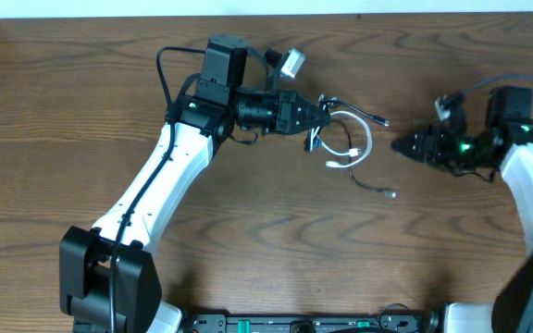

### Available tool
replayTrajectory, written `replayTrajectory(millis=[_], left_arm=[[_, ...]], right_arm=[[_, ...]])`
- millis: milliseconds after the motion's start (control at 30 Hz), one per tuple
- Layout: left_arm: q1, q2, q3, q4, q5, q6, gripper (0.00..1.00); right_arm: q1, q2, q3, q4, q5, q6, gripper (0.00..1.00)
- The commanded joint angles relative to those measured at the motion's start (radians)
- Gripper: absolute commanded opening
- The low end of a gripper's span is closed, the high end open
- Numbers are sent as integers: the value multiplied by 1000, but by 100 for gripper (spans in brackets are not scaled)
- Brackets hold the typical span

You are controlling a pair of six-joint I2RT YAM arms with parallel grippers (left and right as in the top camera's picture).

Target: Untangle cables

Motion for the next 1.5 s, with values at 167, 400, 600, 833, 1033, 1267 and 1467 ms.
replayTrajectory(millis=[167, 400, 600, 833, 1033, 1267, 1467], left_arm=[[-2, -2, 14, -17, 107, -129, 7], [-2, -2, 14, -16, 107, -320, 7], [-2, -2, 14, -12, 107, -452, 7], [-2, -2, 14, 38, 106, -578, 7], [-2, -2, 14, 53, 106, -586, 8], [5, -2, 14, 74, 107, -538, 8], [5, -2, 14, 66, 154, -135, 7]], right_arm=[[103, -78, 22, 100, -86, 12, 68], [220, 12, 21, 212, -22, 112, 66], [290, 97, 21, 320, 3, 217, 65], [375, 165, 21, 420, 47, 313, 64], [406, 178, 21, 454, 47, 353, 64], [368, 178, 21, 420, 2, 330, 62], [275, 174, 21, 420, -283, 225, 58]])
